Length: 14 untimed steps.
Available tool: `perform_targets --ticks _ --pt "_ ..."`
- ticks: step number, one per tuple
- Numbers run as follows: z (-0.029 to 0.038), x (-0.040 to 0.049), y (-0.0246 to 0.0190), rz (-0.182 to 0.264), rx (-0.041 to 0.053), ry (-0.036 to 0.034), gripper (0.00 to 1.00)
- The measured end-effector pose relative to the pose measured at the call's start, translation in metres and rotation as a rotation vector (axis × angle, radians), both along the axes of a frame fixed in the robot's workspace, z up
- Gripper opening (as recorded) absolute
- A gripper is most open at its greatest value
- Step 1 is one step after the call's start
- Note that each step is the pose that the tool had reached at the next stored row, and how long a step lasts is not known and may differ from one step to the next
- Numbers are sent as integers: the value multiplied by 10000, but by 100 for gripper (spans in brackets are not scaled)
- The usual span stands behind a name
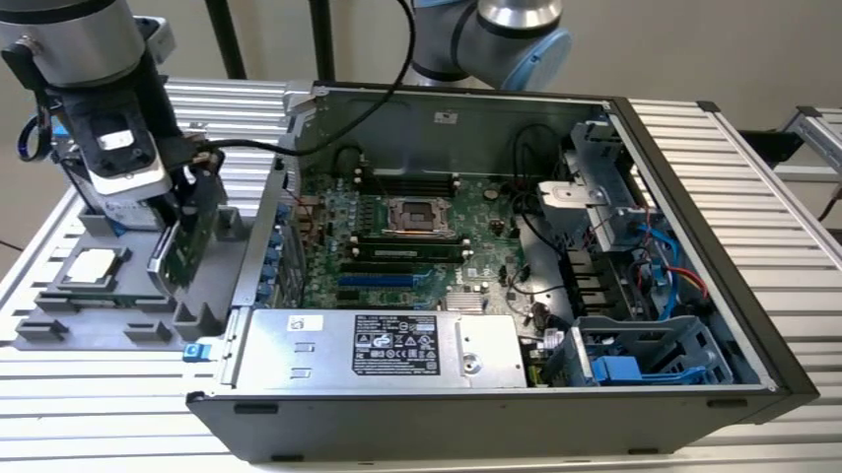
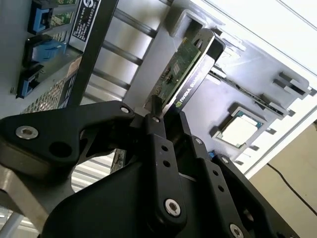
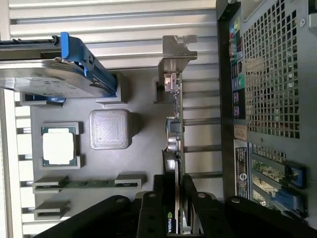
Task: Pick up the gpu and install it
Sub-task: 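Pick up the gpu and move the gpu toward the slot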
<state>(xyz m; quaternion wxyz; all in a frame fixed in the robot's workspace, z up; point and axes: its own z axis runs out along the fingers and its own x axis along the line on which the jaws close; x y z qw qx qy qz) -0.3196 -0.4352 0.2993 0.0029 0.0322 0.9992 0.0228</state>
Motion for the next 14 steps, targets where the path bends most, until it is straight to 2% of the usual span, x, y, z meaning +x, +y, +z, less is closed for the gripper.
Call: perform_targets --ticks 14 --pt "251 1 0 20 -1 0 0"
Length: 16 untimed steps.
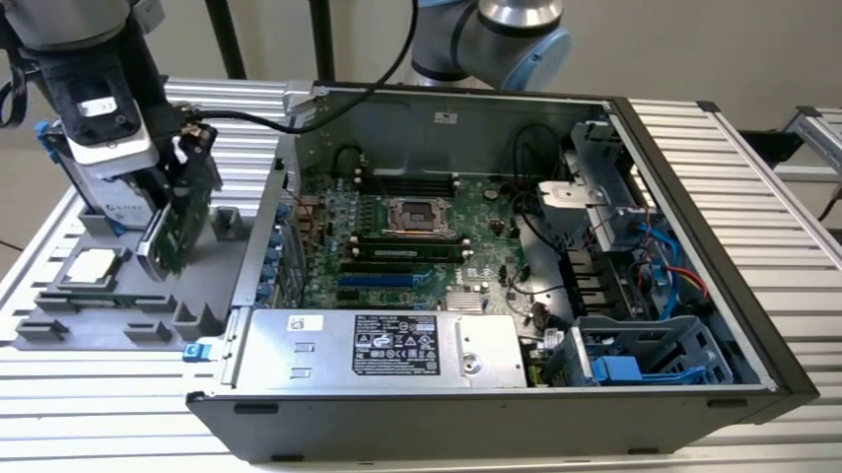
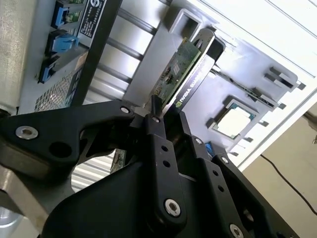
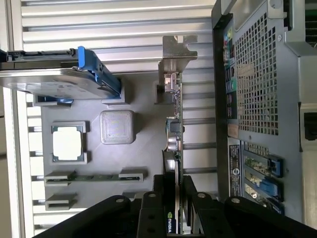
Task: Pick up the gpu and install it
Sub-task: 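Pick up the gpu and move the gpu toward the slot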
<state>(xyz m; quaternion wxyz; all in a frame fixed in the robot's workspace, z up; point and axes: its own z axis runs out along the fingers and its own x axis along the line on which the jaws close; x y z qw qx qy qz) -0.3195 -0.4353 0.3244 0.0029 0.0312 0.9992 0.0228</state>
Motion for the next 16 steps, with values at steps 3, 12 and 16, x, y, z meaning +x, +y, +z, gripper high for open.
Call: perform_targets --ticks 3,12,16 --pt "55 0 0 4 0 0 0" --pt "179 -1 0 15 1 -1 0" --pt "222 -1 0 19 0 0 0"
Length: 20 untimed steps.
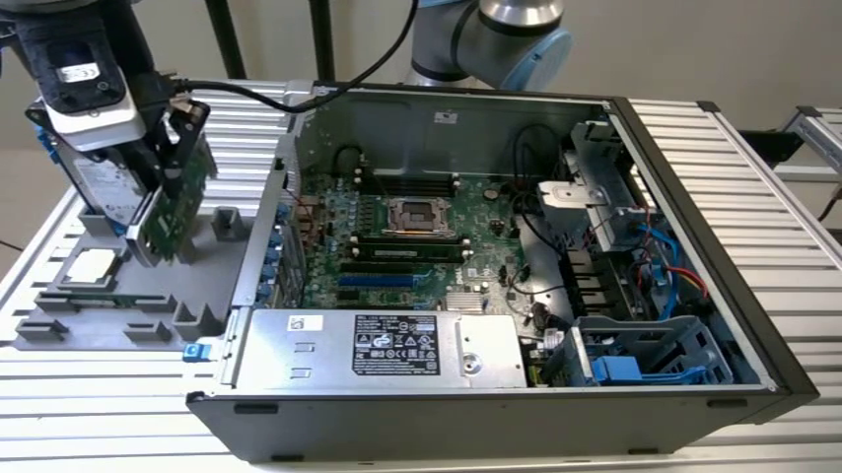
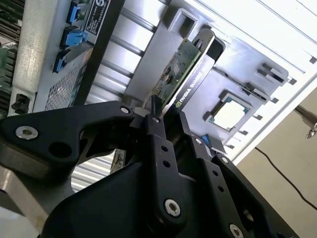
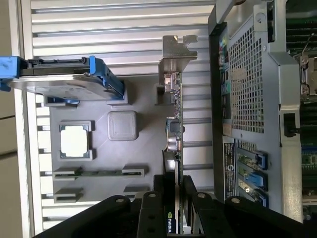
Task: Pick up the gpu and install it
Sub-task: 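Pick up the gpu and move the gpu toward the slot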
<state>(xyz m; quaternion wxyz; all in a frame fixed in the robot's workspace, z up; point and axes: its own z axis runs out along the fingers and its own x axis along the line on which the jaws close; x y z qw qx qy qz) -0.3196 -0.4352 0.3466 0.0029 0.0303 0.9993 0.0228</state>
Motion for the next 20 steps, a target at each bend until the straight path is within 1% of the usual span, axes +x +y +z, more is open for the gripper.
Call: perform_targets --ticks 20 --pt "163 0 0 5 1 0 0"
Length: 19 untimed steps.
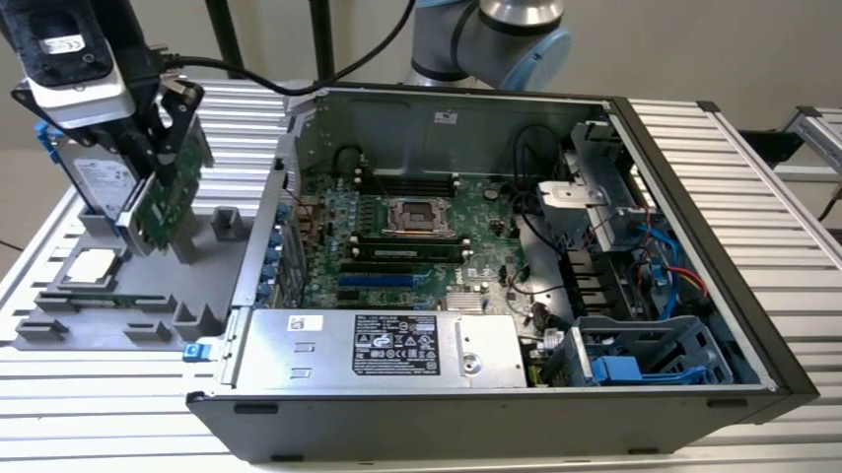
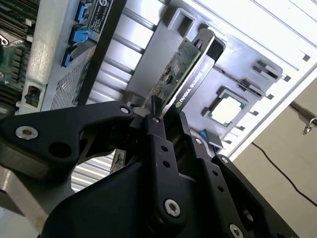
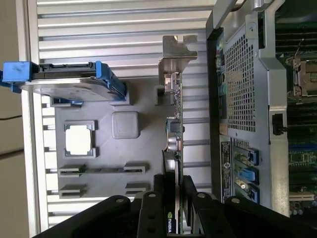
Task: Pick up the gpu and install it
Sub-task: 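Pick up the gpu and move the gpu toward the slot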
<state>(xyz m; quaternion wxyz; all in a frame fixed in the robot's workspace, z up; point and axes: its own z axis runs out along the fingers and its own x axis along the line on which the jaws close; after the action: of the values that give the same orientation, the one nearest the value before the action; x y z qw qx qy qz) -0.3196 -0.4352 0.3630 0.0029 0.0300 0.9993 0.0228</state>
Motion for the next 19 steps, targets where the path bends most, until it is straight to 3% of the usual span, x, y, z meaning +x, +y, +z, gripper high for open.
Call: perform_targets --ticks 19 --pt "181 0 0 1 0 0 0"
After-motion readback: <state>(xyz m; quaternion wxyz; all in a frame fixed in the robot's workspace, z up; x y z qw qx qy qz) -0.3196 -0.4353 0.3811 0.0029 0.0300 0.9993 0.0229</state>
